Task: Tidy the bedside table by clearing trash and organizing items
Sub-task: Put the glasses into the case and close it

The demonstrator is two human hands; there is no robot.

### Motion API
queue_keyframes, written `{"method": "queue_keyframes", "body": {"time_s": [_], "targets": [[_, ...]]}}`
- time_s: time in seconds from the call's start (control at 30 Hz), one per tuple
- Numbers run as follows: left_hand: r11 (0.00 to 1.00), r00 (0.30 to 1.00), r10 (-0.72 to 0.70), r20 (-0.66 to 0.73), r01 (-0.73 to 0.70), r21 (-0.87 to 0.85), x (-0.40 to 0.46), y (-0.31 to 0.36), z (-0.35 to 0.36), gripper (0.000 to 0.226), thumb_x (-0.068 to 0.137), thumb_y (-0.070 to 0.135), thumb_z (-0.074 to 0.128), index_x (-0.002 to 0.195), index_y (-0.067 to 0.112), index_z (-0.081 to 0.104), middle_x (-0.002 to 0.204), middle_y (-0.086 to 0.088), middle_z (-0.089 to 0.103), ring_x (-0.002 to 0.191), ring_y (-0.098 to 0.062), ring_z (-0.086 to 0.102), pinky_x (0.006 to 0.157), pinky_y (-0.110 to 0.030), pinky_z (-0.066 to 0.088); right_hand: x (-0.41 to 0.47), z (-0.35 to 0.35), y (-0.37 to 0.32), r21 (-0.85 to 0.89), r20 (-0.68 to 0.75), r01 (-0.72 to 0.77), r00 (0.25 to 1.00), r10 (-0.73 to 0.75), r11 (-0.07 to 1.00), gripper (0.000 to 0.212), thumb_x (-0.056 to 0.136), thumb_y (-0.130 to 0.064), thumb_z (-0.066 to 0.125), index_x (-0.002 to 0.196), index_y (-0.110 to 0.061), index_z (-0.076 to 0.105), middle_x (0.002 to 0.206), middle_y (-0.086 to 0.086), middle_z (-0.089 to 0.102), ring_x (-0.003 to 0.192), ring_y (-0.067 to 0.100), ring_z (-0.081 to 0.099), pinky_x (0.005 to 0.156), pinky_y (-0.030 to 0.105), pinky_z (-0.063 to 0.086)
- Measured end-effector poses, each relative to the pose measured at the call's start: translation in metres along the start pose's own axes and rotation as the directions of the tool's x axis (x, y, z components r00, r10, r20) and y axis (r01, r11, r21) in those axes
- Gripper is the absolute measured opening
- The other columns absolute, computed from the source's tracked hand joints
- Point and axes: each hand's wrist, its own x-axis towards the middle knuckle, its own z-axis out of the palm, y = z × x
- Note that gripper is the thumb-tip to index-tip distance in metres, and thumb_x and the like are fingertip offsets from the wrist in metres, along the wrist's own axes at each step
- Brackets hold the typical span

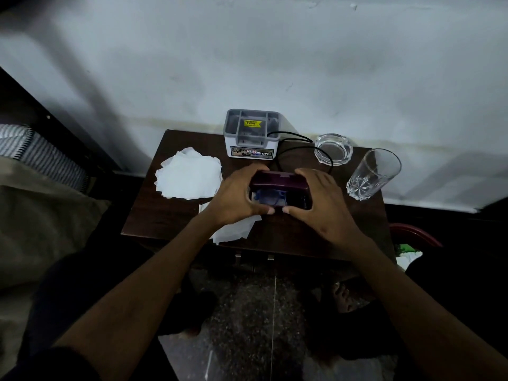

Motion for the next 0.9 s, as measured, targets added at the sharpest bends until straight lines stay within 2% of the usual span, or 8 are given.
{"method": "queue_keyframes", "body": {"time_s": [0.07,0.13,0.2,0.33,0.47,0.67,0.8,0.9], "targets": [[0.981,1.000,0.004,0.015,-0.007,0.192,-0.004,-0.002,0.004,0.100,0.062,0.055,0.092,0.147,0.029,0.045,0.139,0.005,0.058,0.128,-0.017,0.055,0.107,-0.041,0.047,-0.004,0.001,-0.004,-0.046,0.013,0.015,1.000,-0.014,0.999,0.095,0.071,-0.050,0.085,0.152,-0.026,0.042,0.150,0.000,0.048,0.140,0.024,0.042,0.109,0.046,0.042],[0.955,1.000,-0.003,0.013,-0.001,0.298,-0.007,-0.002,0.008,0.105,0.063,0.051,0.091,0.151,0.027,0.040,0.145,0.002,0.052,0.133,-0.022,0.050,0.107,-0.044,0.042,-0.007,0.003,-0.007,-0.087,0.021,0.030,0.999,-0.028,0.996,0.097,0.070,-0.046,0.087,0.153,-0.024,0.040,0.150,0.002,0.045,0.141,0.025,0.041,0.108,0.046,0.043],[0.934,0.999,0.035,-0.020,-0.025,0.355,-0.008,-0.001,0.010,0.098,0.065,0.043,0.089,0.149,0.025,0.042,0.143,0.000,0.054,0.131,-0.026,0.053,0.103,-0.046,0.044,-0.007,0.006,-0.008,-0.117,0.010,0.039,0.999,-0.038,0.992,0.092,0.072,-0.039,0.086,0.151,-0.024,0.040,0.148,0.002,0.046,0.138,0.026,0.043,0.107,0.046,0.045],[0.912,0.996,0.078,-0.032,-0.058,0.405,-0.008,-0.002,0.013,0.075,0.073,0.034,0.085,0.138,0.027,0.049,0.132,0.003,0.060,0.120,-0.025,0.057,0.096,-0.050,0.047,-0.007,0.006,-0.008,-0.127,-0.013,0.064,0.998,-0.066,0.990,0.071,0.077,-0.026,0.083,0.138,-0.025,0.047,0.138,-0.001,0.052,0.127,0.026,0.049,0.100,0.044,0.046],[0.918,0.993,0.105,-0.055,-0.075,0.389,-0.008,0.000,0.012,0.057,0.076,0.030,0.082,0.126,0.028,0.055,0.122,0.008,0.065,0.113,-0.022,0.061,0.093,-0.050,0.048,-0.009,0.009,-0.009,-0.135,-0.022,0.099,0.994,-0.103,0.986,0.050,0.081,-0.024,0.078,0.122,-0.027,0.050,0.126,-0.006,0.056,0.117,0.023,0.051,0.094,0.043,0.046],[0.910,0.989,0.126,-0.081,-0.083,0.407,-0.008,0.001,0.010,0.042,0.080,0.028,0.081,0.116,0.025,0.061,0.110,0.006,0.070,0.102,-0.024,0.065,0.084,-0.039,0.041,-0.008,0.012,-0.008,-0.128,-0.033,0.106,0.993,-0.111,0.986,0.047,0.082,-0.024,0.077,0.122,-0.027,0.052,0.125,-0.008,0.059,0.113,0.024,0.052,0.092,0.044,0.047],[0.898,0.987,0.142,-0.080,-0.094,0.429,-0.009,0.002,0.010,0.036,0.082,0.027,0.080,0.113,0.018,0.064,0.106,0.000,0.074,0.096,-0.029,0.068,0.081,-0.043,0.045,-0.005,0.015,-0.007,-0.120,-0.033,0.113,0.993,-0.117,0.986,0.052,0.083,-0.022,0.076,0.131,-0.026,0.057,0.132,-0.005,0.061,0.119,0.025,0.053,0.097,0.044,0.047],[0.893,0.987,0.143,-0.068,-0.099,0.440,-0.008,0.004,0.010,0.031,0.084,0.028,0.076,0.111,0.017,0.064,0.104,-0.002,0.074,0.093,-0.030,0.068,0.081,-0.044,0.046,-0.003,0.018,-0.007,-0.094,-0.052,0.122,0.990,-0.127,0.988,0.047,0.083,-0.015,0.076,0.128,-0.020,0.062,0.129,-0.001,0.065,0.117,0.027,0.057,0.097,0.045,0.048]]}}
